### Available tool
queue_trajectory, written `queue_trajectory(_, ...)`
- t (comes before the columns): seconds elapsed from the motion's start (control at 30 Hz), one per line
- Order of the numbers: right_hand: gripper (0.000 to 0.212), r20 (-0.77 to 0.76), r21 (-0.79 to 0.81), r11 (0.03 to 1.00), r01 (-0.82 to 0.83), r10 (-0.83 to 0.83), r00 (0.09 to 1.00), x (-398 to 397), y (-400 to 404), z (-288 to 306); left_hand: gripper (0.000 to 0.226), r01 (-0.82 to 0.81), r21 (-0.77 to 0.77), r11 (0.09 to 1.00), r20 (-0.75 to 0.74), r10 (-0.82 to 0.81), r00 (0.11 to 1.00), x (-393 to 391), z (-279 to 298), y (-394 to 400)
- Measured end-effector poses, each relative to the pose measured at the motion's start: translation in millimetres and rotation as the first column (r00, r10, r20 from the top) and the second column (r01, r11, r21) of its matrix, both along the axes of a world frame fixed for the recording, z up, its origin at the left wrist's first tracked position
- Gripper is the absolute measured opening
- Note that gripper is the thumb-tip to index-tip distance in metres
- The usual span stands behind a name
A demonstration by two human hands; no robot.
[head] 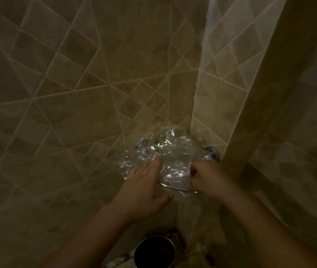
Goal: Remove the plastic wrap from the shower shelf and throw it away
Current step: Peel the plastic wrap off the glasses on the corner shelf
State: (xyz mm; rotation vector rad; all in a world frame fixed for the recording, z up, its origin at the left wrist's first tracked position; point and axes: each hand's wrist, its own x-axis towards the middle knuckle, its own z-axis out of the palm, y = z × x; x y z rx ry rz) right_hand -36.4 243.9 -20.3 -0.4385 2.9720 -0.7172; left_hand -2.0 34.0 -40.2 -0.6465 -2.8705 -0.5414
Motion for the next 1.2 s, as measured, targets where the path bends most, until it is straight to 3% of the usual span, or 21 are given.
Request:
queue_trajectory(0.13,0.011,-0.037,0.077,0.997,-0.011,0.014,0.999,-1,-6,-6,0.098,-0.025,-0.016,1.000,-0.028,0.025,0.999,4,-3,5)
queue_trajectory(0.23,0.016,-0.094,0.010,1.000,-0.024,0.024,0.995,3,-3,-6,0.100,-0.033,-0.053,0.998,-0.028,0.032,0.999,6,-4,7)
queue_trajectory(0.4,0.018,-0.018,-0.222,0.966,0.131,-0.139,0.990,12,16,-4,0.101,-0.061,-0.051,0.997,-0.034,0.059,0.998,5,-6,7)
queue_trajectory(0.53,0.015,0.116,-0.455,0.867,0.203,-0.169,0.979,20,24,6,0.100,-0.070,-0.039,0.997,-0.004,0.070,0.998,4,-4,8)
queue_trajectory(0.63,0.012,0.203,-0.679,0.693,0.244,-0.142,0.969,25,25,18,0.094,-0.069,-0.034,0.997,0.012,0.070,0.997,3,-2,7)
queue_trajectory(0.73,0.019,0.375,-0.878,0.331,0.346,0.025,0.927,26,32,29,0.090,-0.058,-0.097,0.994,0.015,0.060,0.998,1,0,5)
queue_trajectory(0.8,0.019,0.431,-0.902,0.095,0.421,0.197,0.881,27,38,33,0.089,-0.054,-0.142,0.988,0.021,0.057,0.998,-1,1,4)
queue_trajectory(0.87,0.023,0.448,-0.884,-0.019,0.467,0.244,0.860,28,41,34,0.088,-0.040,-0.145,0.989,0.036,0.046,0.998,-3,4,3)
queue_trajectory(0.93,0.028,0.482,-0.867,-0.029,0.498,0.209,0.851,30,38,33,0.090,-0.026,-0.102,0.994,0.077,0.034,0.996,-5,9,2)
queue_trajectory(1.03,0.030,0.486,-0.874,0.048,0.484,0.093,0.869,29,36,26,0.098,-0.045,0.066,0.997,0.145,0.035,0.989,-4,20,3)
queue_trajectory(1.13,0.035,0.461,-0.880,0.155,0.449,0.049,0.886,26,33,24,0.095,-0.016,0.191,0.981,0.053,0.006,0.999,-2,29,7)
queue_trajectory(1.2,0.041,0.441,-0.892,0.133,0.432,0.040,0.897,24,30,25,0.088,0.067,0.202,0.977,-0.010,-0.066,0.998,-2,31,10)
